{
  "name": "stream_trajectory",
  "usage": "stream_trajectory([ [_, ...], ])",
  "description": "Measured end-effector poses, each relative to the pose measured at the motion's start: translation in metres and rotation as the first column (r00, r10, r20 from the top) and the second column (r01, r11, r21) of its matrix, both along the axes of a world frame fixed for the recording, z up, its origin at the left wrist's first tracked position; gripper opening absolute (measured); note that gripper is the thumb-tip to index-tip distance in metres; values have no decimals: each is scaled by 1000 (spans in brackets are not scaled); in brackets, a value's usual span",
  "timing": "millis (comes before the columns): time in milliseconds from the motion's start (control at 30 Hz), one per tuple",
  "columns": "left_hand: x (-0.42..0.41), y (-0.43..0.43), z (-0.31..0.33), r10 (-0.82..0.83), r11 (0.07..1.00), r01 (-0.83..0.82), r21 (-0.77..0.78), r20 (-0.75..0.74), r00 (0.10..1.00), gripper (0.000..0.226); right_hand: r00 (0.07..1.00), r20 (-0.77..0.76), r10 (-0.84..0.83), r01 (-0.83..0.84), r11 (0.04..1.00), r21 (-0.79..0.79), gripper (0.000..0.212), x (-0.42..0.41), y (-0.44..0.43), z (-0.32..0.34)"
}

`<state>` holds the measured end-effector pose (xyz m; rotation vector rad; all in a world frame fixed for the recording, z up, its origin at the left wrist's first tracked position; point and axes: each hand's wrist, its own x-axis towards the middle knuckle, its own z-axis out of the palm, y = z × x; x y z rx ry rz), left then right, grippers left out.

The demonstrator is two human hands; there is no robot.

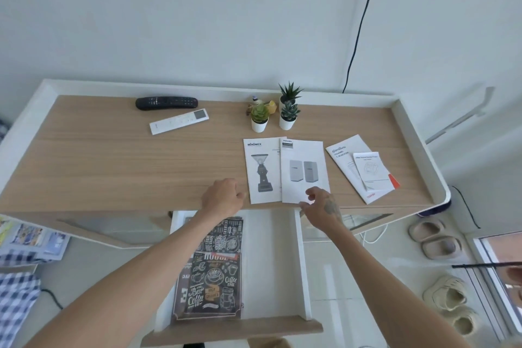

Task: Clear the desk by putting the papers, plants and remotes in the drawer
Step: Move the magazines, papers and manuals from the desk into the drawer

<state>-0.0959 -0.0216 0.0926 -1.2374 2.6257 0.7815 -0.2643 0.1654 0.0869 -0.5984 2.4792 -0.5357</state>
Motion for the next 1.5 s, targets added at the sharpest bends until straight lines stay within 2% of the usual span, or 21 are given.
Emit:
stream_trajectory([
  [133,-40,-1,-7,70,997,-69,27,-17,997,37,998,-5,-55,55,998,8,46,-43,-9,-8],
  [233,-64,-4,-16,140,990,-141,29,9,990,37,994,-33,-100,102,994,51,50,-68,-16,-15],
  [333,-78,-7,-23,211,977,-212,3,52,976,48,993,-62,-103,108,990,92,62,-79,-23,-20],
  [500,-93,-4,-30,344,939,-343,-25,36,938,68,986,-80,-147,153,985,82,79,-83,-32,-27],
  [600,-95,0,-34,362,932,-359,-53,59,930,67,987,-57,-147,154,977,144,81,-85,-35,-28],
  [833,-80,-4,-30,355,934,-356,-22,136,925,63,974,66,-217,201,962,184,87,-83,-34,-25],
  [1000,-42,-17,-29,380,921,-389,3,202,902,56,977,44,-208,198,965,171,72,-68,-30,-25],
  [1167,-14,-27,-28,392,900,-421,109,216,894,38,969,99,-225,216,972,95,77,-57,-29,-27],
  [1267,-5,-26,-29,416,895,-436,90,184,891,27,930,218,-297,301,954,13,61,-51,-25,-27],
  [1367,9,-23,-31,426,897,-436,76,121,897,29,918,252,-305,324,945,-37,37,-46,-24,-26],
  [1433,20,-22,-34,435,891,-440,116,62,898,31,930,238,-281,302,951,-58,21,-43,-24,-25],
  [1500,32,-19,-37,449,875,-438,207,-8,893,30,934,241,-263,291,953,-88,19,-37,-22,-24],
])
